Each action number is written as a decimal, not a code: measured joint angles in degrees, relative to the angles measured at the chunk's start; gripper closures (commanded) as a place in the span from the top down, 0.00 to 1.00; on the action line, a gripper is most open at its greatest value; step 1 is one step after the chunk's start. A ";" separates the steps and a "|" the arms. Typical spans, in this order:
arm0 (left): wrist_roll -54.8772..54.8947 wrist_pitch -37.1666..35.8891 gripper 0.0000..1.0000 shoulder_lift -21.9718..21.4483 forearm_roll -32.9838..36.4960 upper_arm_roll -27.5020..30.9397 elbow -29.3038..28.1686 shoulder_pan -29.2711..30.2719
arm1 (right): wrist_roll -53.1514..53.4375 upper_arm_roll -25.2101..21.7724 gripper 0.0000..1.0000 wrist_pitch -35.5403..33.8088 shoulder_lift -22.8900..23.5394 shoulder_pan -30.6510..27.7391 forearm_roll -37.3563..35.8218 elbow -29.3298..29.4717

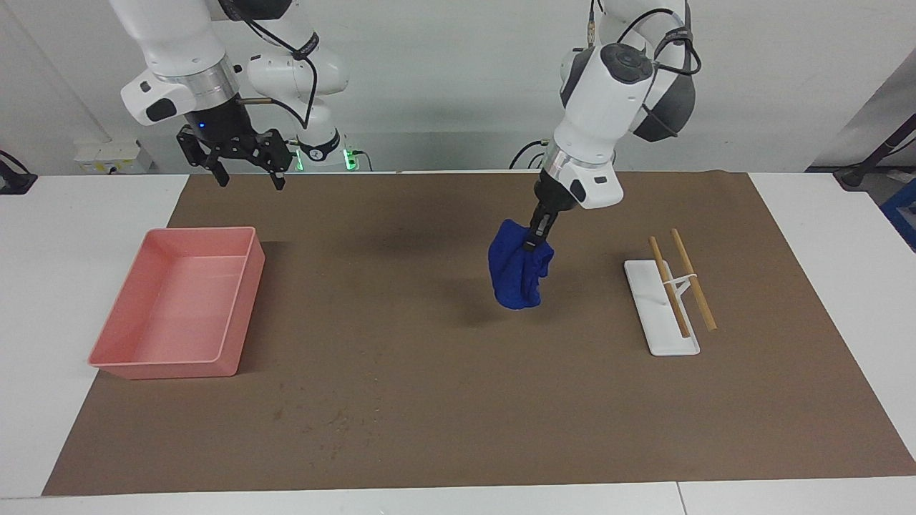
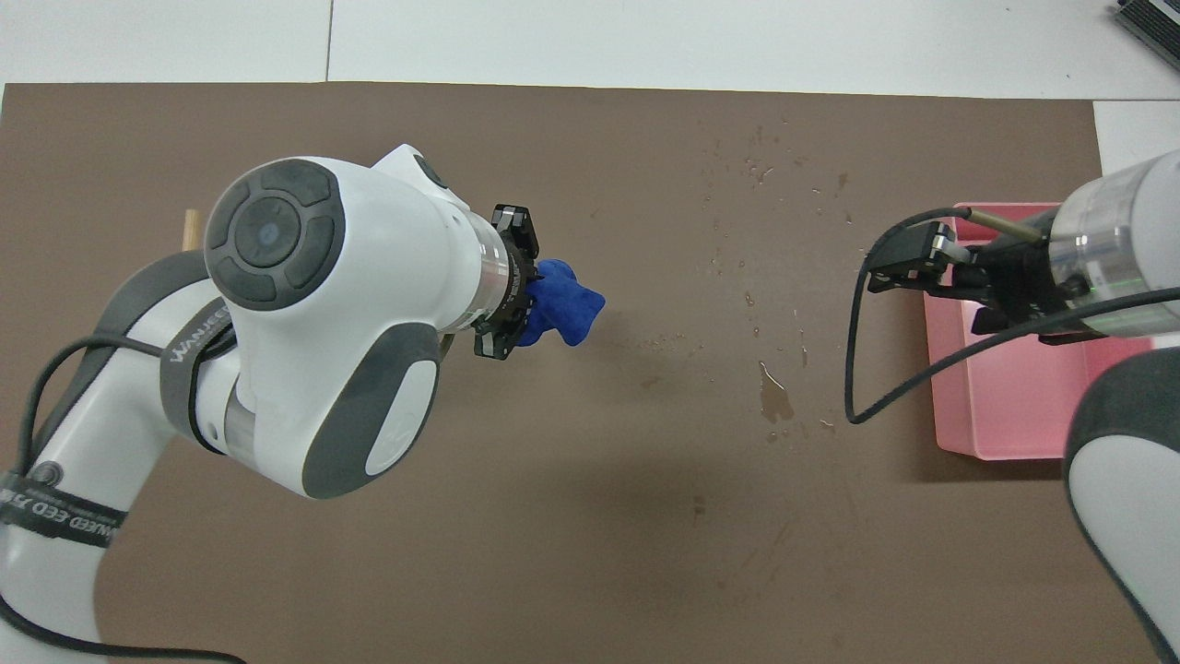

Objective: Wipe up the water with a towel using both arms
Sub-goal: 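Lift the blue cloth with the left gripper toward the right gripper, then grasp the cloth with the right gripper while the left gripper releases it, then carry the cloth with the right gripper while the left gripper withdraws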

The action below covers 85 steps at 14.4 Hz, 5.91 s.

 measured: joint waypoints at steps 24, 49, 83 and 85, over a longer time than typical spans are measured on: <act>-43.09 11.89 0.00 -1.12 -3.03 -2.16 3.77 -5.47 | 31.13 -0.24 0.00 18.89 4.42 5.68 22.71 -9.64; -33.47 1.07 1.00 -5.41 0.05 -0.72 4.00 -1.44 | 10.20 -0.90 0.00 31.99 12.05 3.14 7.66 -11.46; 98.18 -34.33 1.00 -20.57 18.15 -0.34 -7.82 30.14 | -8.09 -0.25 0.00 3.97 1.22 2.63 -5.12 -38.67; 98.18 -34.67 1.00 -20.57 18.15 -0.29 -7.83 30.91 | -9.54 -0.26 0.00 3.60 -2.43 2.60 -5.12 -37.98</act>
